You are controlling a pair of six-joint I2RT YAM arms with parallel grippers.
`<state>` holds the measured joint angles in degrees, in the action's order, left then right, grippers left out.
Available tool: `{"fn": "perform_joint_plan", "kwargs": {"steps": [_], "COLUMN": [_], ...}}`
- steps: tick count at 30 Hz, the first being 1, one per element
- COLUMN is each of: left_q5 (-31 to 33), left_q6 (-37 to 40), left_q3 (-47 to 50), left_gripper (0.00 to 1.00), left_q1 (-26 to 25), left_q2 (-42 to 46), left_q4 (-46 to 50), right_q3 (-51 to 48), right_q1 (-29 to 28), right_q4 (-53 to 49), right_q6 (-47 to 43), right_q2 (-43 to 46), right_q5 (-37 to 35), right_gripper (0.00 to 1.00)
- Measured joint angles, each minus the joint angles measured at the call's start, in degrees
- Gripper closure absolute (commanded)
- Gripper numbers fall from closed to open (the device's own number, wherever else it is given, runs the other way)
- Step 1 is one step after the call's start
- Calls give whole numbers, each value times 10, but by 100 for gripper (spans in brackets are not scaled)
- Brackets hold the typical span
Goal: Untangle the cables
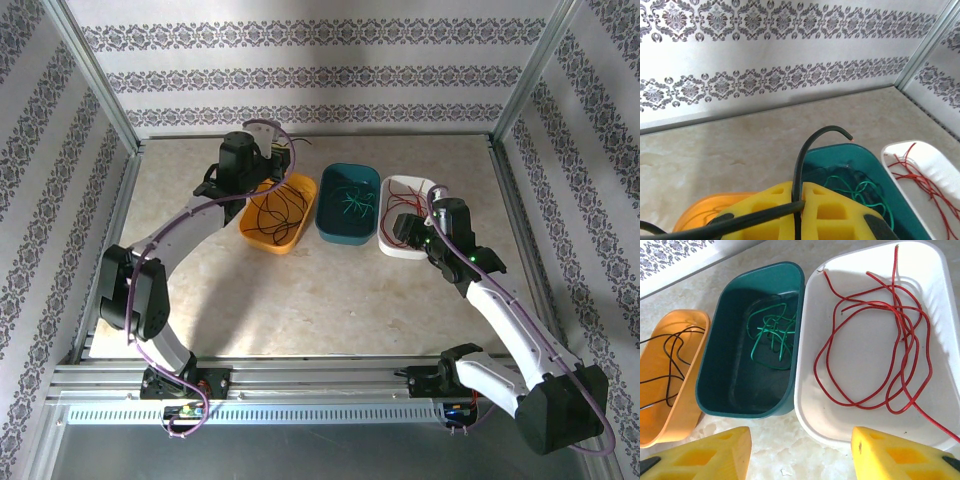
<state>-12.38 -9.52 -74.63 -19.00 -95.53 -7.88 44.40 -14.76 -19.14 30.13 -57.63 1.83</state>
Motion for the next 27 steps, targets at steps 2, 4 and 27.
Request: {"fn": "perform_joint_plan", "kwargs": {"steps": [2,4,27], "left_q5": [9,23,6], "left_q6": [11,24,19], "left_q3": [0,1,94], "left_gripper": [100,100,15], "left_q1": [3,5,1], "left_q2": [-8,-22,-98], "left_q4": [0,0,16], "right_q3": [0,0,-8], "right_q1": [0,0,0], "right_q4": [0,0,-2], "right_q6": [0,0,1], "right_q2": [1,3,10], "right_q5": [0,0,0], "right_gripper": [45,45,43]}}
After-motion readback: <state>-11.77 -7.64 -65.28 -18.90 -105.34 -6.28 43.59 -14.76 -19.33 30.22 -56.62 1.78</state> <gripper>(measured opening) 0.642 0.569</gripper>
